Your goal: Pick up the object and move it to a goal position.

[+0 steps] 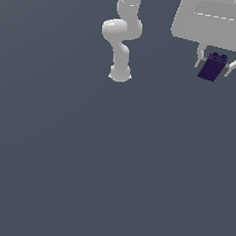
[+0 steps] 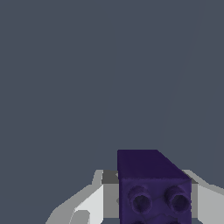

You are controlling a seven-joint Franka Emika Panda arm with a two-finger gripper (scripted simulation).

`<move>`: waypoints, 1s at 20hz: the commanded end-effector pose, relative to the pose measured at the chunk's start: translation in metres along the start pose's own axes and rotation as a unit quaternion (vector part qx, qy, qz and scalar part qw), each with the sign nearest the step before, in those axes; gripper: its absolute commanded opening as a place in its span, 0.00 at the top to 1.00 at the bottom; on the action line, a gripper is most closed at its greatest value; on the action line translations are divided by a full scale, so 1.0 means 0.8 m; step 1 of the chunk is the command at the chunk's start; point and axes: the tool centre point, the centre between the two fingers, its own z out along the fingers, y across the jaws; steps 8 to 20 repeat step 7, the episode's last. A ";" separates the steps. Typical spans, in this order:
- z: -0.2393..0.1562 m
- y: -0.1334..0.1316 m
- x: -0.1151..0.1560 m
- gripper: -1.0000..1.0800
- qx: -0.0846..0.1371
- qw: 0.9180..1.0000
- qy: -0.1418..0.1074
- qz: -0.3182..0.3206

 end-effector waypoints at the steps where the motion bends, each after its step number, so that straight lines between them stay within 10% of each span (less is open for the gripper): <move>1: -0.003 -0.002 0.000 1.00 0.000 1.000 0.000 0.000; 20: -0.006 -0.004 0.000 1.00 0.000 1.000 0.000 0.000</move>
